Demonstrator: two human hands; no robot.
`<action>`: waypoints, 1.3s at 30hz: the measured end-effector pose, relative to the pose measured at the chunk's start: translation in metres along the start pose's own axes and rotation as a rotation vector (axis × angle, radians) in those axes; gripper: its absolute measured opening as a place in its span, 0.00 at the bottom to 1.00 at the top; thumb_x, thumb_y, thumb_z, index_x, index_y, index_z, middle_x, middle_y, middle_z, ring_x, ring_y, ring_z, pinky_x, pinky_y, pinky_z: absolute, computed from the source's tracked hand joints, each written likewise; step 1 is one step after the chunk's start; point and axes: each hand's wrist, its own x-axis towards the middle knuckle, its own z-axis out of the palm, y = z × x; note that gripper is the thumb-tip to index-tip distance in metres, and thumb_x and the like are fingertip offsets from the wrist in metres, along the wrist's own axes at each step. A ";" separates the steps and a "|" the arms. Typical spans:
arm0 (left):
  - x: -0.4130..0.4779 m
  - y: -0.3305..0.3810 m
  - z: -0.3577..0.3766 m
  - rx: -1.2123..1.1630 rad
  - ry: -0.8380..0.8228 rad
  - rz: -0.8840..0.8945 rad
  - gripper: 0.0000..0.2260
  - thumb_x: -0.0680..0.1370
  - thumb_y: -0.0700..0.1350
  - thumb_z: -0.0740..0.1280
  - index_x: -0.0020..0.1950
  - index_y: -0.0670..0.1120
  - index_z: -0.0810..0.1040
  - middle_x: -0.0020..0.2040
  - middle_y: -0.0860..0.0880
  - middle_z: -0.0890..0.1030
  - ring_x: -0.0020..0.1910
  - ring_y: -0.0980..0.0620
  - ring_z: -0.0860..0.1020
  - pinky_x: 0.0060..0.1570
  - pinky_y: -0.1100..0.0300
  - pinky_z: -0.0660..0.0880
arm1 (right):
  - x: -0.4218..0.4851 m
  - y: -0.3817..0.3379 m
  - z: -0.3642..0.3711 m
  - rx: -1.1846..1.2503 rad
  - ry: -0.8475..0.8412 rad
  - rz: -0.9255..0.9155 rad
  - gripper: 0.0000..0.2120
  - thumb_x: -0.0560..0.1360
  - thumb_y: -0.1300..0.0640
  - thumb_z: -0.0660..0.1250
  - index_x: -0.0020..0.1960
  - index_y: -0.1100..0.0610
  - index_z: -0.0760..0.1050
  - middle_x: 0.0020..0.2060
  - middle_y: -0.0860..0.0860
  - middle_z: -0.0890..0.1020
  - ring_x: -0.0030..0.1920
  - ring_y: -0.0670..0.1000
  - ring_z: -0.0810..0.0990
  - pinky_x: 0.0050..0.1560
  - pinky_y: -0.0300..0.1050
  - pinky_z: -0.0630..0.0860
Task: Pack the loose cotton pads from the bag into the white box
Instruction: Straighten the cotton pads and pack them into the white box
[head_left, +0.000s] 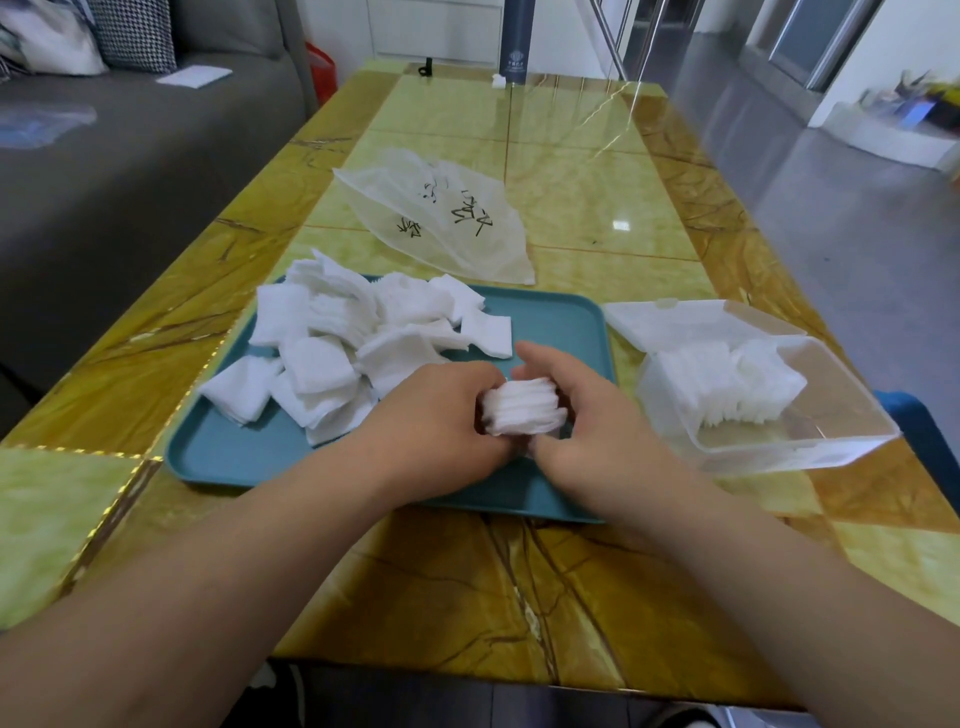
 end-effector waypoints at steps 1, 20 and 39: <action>0.001 -0.002 -0.002 -0.009 -0.017 0.001 0.09 0.73 0.52 0.75 0.49 0.53 0.79 0.38 0.54 0.81 0.37 0.57 0.78 0.40 0.58 0.76 | 0.000 0.000 -0.002 -0.054 0.029 -0.020 0.34 0.73 0.73 0.67 0.73 0.47 0.73 0.59 0.44 0.80 0.52 0.32 0.79 0.50 0.21 0.71; 0.018 -0.010 0.009 0.265 0.067 -0.059 0.15 0.83 0.60 0.59 0.60 0.58 0.81 0.62 0.53 0.71 0.60 0.50 0.76 0.56 0.52 0.76 | 0.005 0.001 -0.017 -0.138 0.200 0.014 0.14 0.78 0.58 0.69 0.61 0.45 0.78 0.50 0.42 0.83 0.48 0.34 0.79 0.43 0.21 0.69; 0.004 -0.001 -0.015 -0.217 0.038 -0.026 0.05 0.77 0.43 0.72 0.47 0.53 0.79 0.41 0.54 0.82 0.37 0.57 0.79 0.37 0.65 0.72 | 0.006 0.007 -0.024 -0.014 0.225 0.094 0.17 0.78 0.53 0.72 0.66 0.46 0.78 0.54 0.41 0.83 0.53 0.40 0.81 0.54 0.37 0.76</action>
